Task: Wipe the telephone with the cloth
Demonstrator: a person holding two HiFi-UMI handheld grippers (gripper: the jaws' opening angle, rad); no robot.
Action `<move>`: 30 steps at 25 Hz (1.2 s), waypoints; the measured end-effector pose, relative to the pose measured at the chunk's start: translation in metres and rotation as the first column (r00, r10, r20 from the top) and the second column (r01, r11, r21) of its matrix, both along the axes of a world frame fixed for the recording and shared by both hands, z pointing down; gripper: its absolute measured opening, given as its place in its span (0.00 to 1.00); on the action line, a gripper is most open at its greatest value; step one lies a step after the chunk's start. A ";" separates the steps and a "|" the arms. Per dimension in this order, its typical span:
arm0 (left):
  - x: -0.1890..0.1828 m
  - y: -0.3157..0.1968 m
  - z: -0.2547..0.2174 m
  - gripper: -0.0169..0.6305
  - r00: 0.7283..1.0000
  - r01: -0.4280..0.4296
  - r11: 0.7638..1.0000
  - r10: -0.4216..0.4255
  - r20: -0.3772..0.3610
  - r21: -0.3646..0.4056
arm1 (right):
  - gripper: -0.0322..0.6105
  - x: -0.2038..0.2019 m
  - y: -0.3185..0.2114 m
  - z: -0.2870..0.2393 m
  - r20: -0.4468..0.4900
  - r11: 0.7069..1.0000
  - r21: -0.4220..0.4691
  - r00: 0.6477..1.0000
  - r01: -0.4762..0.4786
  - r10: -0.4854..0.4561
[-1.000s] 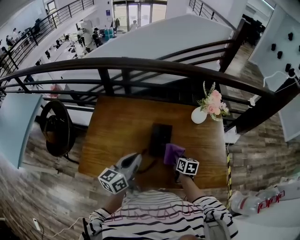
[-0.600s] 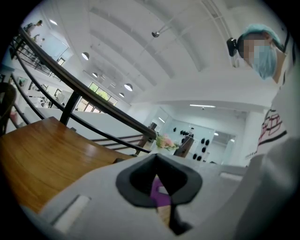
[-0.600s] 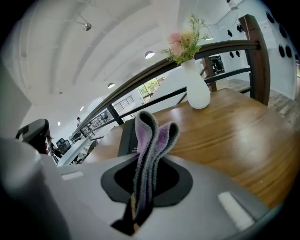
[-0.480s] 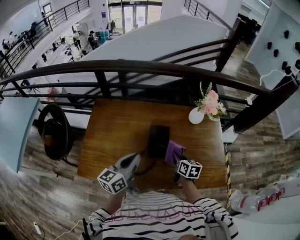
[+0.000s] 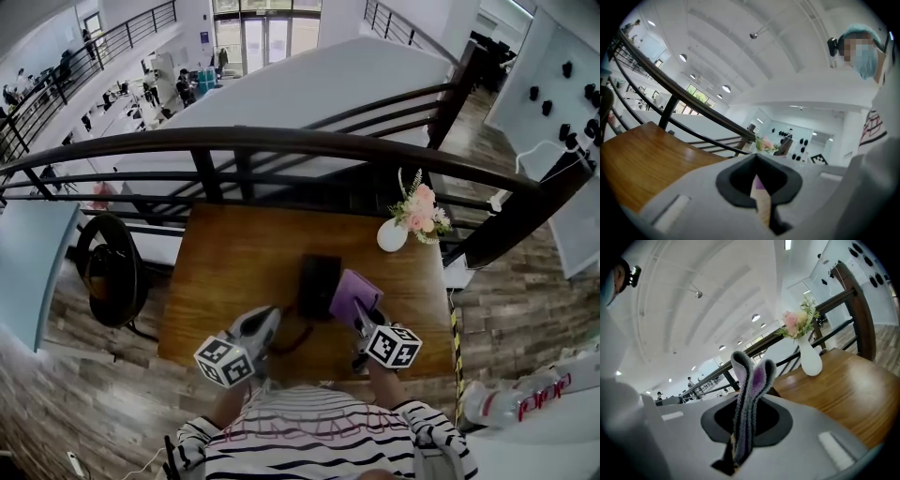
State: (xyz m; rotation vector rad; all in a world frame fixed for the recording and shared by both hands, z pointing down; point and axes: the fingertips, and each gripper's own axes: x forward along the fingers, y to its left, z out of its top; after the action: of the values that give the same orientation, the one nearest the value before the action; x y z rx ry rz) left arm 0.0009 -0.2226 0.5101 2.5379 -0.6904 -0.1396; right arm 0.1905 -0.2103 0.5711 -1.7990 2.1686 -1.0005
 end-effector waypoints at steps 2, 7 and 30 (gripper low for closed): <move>-0.003 -0.001 -0.002 0.03 1.000 -0.002 1.000 0.002 0.001 0.003 | 0.11 -0.005 0.003 -0.017 -0.017 0.999 0.038 1.000 0.008 -0.007; -0.009 0.001 -0.007 0.03 1.000 -0.019 1.000 0.019 0.005 0.013 | 0.11 -0.016 0.011 -0.046 -0.029 0.994 0.111 1.000 -0.002 0.005; -0.049 0.010 -0.002 0.03 0.998 -0.067 0.997 0.067 0.020 0.025 | 0.11 -0.072 0.041 -0.055 -0.021 0.988 0.142 0.998 -0.052 0.055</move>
State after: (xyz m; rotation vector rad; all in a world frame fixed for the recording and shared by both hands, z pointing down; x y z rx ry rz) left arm -0.0478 -0.2131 0.5082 2.5866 -0.6141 -0.1013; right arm 0.1187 -0.1696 0.5157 -1.8026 2.1345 -0.7951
